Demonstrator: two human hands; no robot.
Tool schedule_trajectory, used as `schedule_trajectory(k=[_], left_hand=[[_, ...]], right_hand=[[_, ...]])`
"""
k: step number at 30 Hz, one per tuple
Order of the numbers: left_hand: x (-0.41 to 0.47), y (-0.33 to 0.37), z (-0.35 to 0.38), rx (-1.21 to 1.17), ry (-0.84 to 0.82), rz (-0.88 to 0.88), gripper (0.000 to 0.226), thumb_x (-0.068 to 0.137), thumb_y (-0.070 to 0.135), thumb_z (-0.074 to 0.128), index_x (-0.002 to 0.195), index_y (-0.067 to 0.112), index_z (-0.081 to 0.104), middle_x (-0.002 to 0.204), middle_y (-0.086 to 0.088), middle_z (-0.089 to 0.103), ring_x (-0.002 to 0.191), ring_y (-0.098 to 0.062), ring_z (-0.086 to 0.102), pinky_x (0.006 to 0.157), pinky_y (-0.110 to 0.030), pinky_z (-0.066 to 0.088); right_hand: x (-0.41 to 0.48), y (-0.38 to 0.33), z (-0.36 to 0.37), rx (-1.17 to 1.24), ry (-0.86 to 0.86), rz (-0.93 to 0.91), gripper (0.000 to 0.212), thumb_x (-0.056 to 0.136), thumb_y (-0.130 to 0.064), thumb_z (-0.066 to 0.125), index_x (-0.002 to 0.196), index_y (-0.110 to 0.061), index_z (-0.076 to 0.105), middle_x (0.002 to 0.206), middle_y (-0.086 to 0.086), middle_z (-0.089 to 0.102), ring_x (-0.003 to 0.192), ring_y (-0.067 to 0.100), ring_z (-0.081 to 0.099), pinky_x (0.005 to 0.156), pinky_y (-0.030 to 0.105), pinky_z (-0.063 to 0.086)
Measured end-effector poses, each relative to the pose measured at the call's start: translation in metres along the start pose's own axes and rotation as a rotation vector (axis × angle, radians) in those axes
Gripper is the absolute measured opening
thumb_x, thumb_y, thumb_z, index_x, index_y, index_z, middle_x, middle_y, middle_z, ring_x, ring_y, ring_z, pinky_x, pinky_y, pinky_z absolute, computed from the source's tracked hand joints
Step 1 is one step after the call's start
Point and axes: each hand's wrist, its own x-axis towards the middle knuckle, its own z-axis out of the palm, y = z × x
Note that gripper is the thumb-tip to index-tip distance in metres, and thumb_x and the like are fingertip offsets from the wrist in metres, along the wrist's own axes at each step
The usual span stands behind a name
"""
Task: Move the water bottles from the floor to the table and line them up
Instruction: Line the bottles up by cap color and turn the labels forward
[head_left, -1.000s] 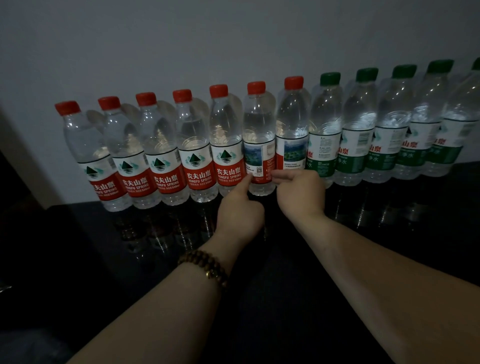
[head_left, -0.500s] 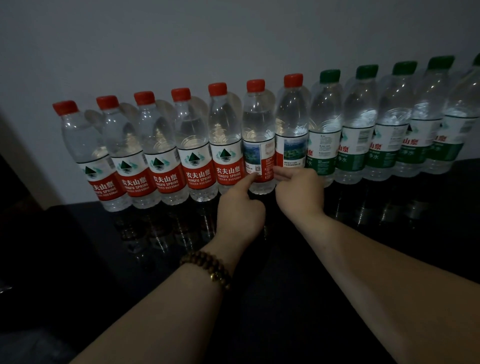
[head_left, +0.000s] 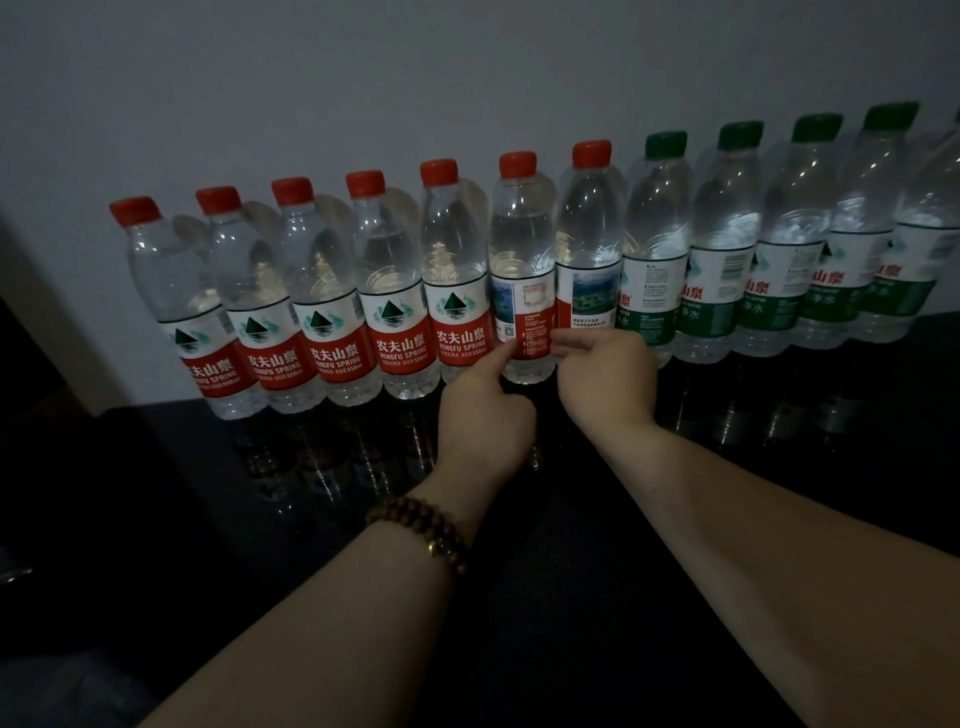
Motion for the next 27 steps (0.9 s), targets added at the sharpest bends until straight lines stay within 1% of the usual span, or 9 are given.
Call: schedule_trajectory(k=[2,5,7,13,15,19,22,25,27], left_hand=[[0.0003,-0.0004,0.001,0.028,0.007,0.005,0.076,0.078,-0.008,0.052,0.146,0.025,0.054,0.129,0.012,0.06,0.091,0.023,0.052,0.079,0.003,0.039],[-0.0002,0.0004,0.0007,0.018,-0.032,-0.002,0.078,0.08,-0.009,0.051,0.15,0.025,0.049,0.145,0.003,0.056,0.12,-0.002,0.052,0.099,-0.018,0.047],[-0.0005,0.0009,0.0,0.015,-0.045,-0.01,0.079,0.081,-0.008,0.05,0.152,0.025,0.045,0.144,0.003,0.056,0.113,-0.005,0.058,0.098,-0.027,0.053],[-0.0007,0.0011,0.0001,0.029,-0.01,-0.016,0.079,0.08,-0.008,0.053,0.152,0.022,0.045,0.113,0.018,0.05,0.076,0.031,0.048,0.069,0.003,0.04],[-0.0015,0.0029,-0.0012,0.048,-0.022,-0.021,0.079,0.08,-0.008,0.053,0.152,0.023,0.045,0.123,0.015,0.055,0.086,0.025,0.053,0.075,0.001,0.043],[-0.0021,0.0053,-0.0025,0.062,-0.061,-0.037,0.082,0.082,-0.005,0.052,0.157,0.026,0.036,0.142,0.002,0.057,0.112,-0.012,0.062,0.095,-0.031,0.055],[-0.0026,0.0038,-0.0014,0.057,-0.006,-0.029,0.08,0.081,-0.008,0.054,0.153,0.024,0.043,0.113,0.018,0.063,0.092,0.014,0.062,0.076,-0.009,0.053],[-0.0014,0.0024,-0.0007,0.061,-0.023,-0.013,0.078,0.082,-0.008,0.053,0.152,0.024,0.045,0.14,0.006,0.059,0.106,0.01,0.053,0.088,-0.01,0.047],[0.0001,0.0023,-0.0019,0.048,-0.049,-0.016,0.08,0.083,-0.006,0.053,0.155,0.026,0.04,0.147,0.003,0.053,0.101,0.007,0.049,0.087,-0.009,0.045]], right_hand=[[-0.0001,-0.0003,0.0002,-0.001,-0.019,-0.003,0.044,0.08,0.0,0.057,0.118,-0.015,0.075,0.112,-0.002,0.076,0.104,0.009,0.069,0.098,0.027,0.053],[-0.0005,-0.0001,0.0002,0.031,-0.046,0.016,0.045,0.08,0.001,0.056,0.117,-0.016,0.075,0.113,-0.003,0.076,0.105,0.007,0.068,0.099,0.026,0.051],[0.0,0.0,-0.0004,0.041,-0.035,0.023,0.042,0.081,0.0,0.056,0.111,-0.019,0.078,0.107,-0.006,0.077,0.102,0.006,0.069,0.099,0.029,0.054],[-0.0006,0.0003,0.0007,0.012,-0.012,-0.014,0.046,0.081,0.001,0.056,0.119,-0.015,0.074,0.113,-0.001,0.076,0.103,0.007,0.07,0.097,0.029,0.055],[-0.0008,0.0,0.0011,0.019,-0.034,-0.019,0.045,0.082,0.003,0.057,0.12,-0.014,0.074,0.116,0.0,0.075,0.105,0.007,0.069,0.099,0.027,0.053],[-0.0004,-0.0005,0.0001,0.041,0.0,0.005,0.035,0.084,0.0,0.058,0.102,-0.022,0.08,0.1,-0.008,0.078,0.095,0.003,0.07,0.092,0.027,0.057],[-0.0015,-0.001,-0.0002,0.008,-0.004,-0.018,0.042,0.082,0.001,0.057,0.112,-0.019,0.077,0.107,-0.005,0.077,0.097,0.004,0.069,0.093,0.025,0.055],[-0.0012,-0.001,0.0002,0.017,-0.03,-0.019,0.045,0.081,0.002,0.056,0.118,-0.016,0.075,0.114,0.0,0.076,0.103,0.007,0.069,0.098,0.027,0.054],[0.0003,-0.0006,0.0005,0.032,-0.015,-0.003,0.04,0.083,0.001,0.057,0.11,-0.019,0.078,0.107,-0.004,0.077,0.101,0.006,0.07,0.098,0.029,0.055]])
